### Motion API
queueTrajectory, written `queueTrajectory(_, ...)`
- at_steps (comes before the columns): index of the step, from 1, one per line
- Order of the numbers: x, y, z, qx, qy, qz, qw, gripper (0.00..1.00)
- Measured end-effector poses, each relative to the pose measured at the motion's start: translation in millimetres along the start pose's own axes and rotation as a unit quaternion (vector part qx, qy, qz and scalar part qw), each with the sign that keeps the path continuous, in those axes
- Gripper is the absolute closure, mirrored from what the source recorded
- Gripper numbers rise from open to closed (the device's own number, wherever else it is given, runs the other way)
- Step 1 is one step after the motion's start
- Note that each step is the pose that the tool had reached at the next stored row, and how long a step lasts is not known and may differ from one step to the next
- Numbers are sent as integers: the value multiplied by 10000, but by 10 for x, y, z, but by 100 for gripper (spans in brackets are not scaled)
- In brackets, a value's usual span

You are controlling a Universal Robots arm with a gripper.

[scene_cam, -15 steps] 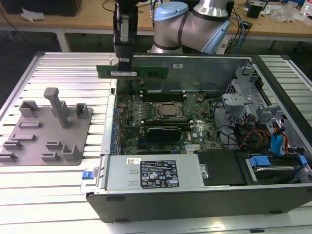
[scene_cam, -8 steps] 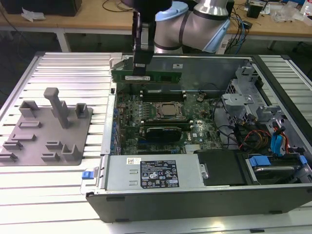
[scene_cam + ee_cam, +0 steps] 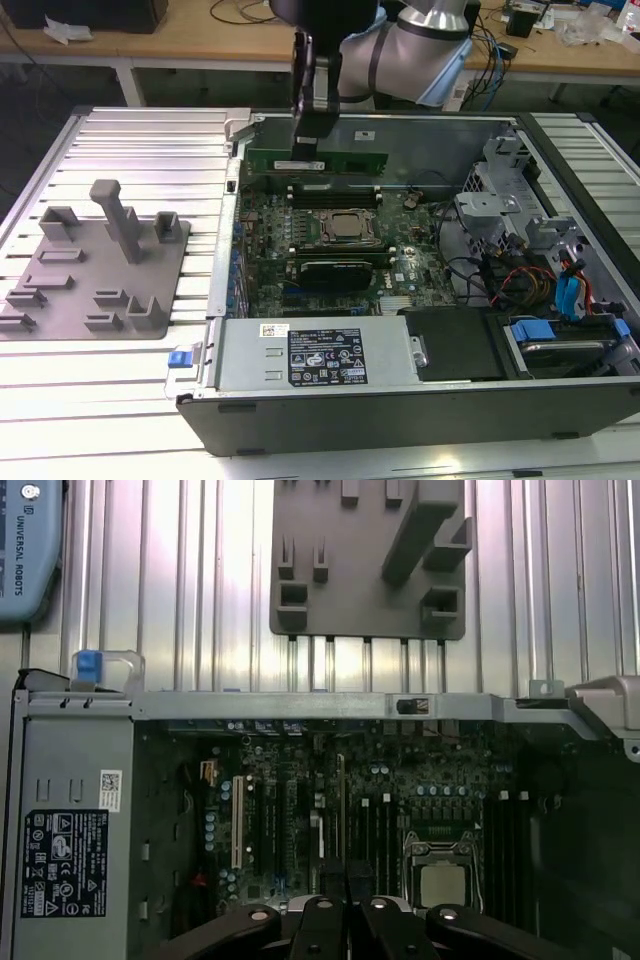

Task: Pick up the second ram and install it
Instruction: 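Pick up the second ram and move it above second insertion slot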

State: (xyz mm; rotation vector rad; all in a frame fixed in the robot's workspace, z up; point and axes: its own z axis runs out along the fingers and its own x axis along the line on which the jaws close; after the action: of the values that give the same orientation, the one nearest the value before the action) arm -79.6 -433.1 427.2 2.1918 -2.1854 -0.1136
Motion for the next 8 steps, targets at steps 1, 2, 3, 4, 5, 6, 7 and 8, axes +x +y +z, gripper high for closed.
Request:
queueTrajectory(1,0,-25,7,0,0,0,10000,90)
queueTrajectory(2,1,-63,21,0,1,0,10000,90)
queueTrajectory(3,1,-106,39,-1,1,0,10000,90)
queueTrajectory(4,1,-121,51,-1,1,0,10000,90)
queueTrajectory(5,1,-143,79,-1,1,0,10000,90)
queueTrajectory(6,0,-166,119,0,0,0,10000,90)
queueTrajectory(7,-3,-184,148,0,0,0,10000,90)
queueTrajectory(8,-8,-209,183,0,0,0,10000,90)
